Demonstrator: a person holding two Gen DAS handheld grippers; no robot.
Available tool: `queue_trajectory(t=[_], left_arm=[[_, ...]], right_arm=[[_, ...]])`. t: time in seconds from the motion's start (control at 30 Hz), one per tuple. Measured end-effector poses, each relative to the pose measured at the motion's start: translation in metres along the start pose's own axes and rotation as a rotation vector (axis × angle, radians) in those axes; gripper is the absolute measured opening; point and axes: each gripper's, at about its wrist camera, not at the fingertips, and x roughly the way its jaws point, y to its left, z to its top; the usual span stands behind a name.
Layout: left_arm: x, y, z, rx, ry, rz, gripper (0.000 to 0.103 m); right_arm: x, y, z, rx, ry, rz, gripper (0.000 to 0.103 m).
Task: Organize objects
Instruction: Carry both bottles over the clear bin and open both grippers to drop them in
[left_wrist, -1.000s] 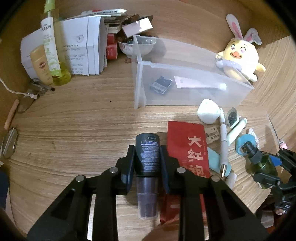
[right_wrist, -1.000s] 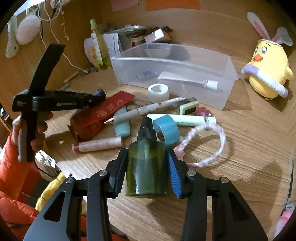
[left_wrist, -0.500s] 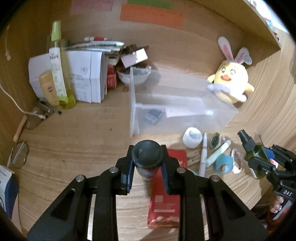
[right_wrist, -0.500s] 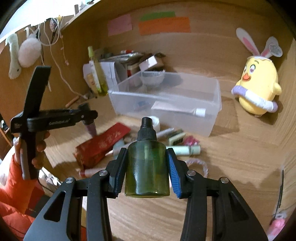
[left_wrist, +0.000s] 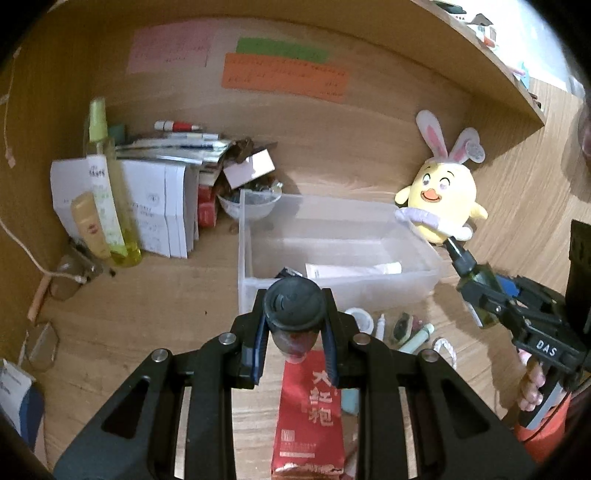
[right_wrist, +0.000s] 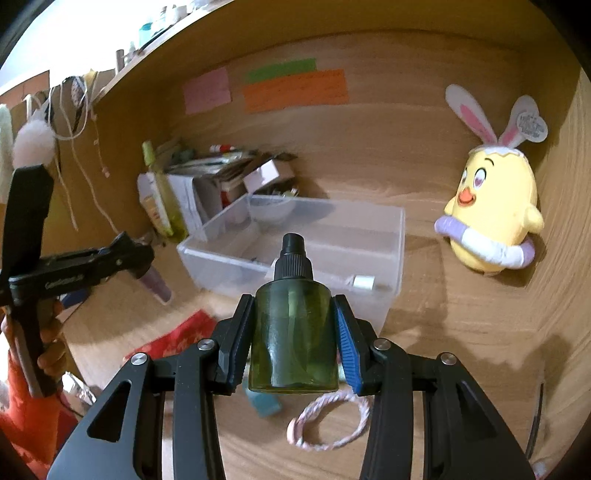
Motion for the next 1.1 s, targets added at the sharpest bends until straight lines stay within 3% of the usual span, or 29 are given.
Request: queue_trajectory(t=[0.67, 0.87, 1.1], left_arm=[[0.024, -0.003, 0.060, 0.019, -0.063, 0.027, 0.025], [0.053, 0.001, 0.068, 0.001, -0.018, 0.032, 0.025], [0.091, -0.002, 0.065, 0.006, 0.064, 0.009, 0.025]], right_arm=[[0.036, -0.011, 0.064, -0.063, -0.049, -0.044, 0.039], [0.061, -0.019, 0.075, -0.035, -0.017, -0.043, 0.039], [0.096, -0.032, 0.063, 0.007, 0.063, -0.055, 0.039]])
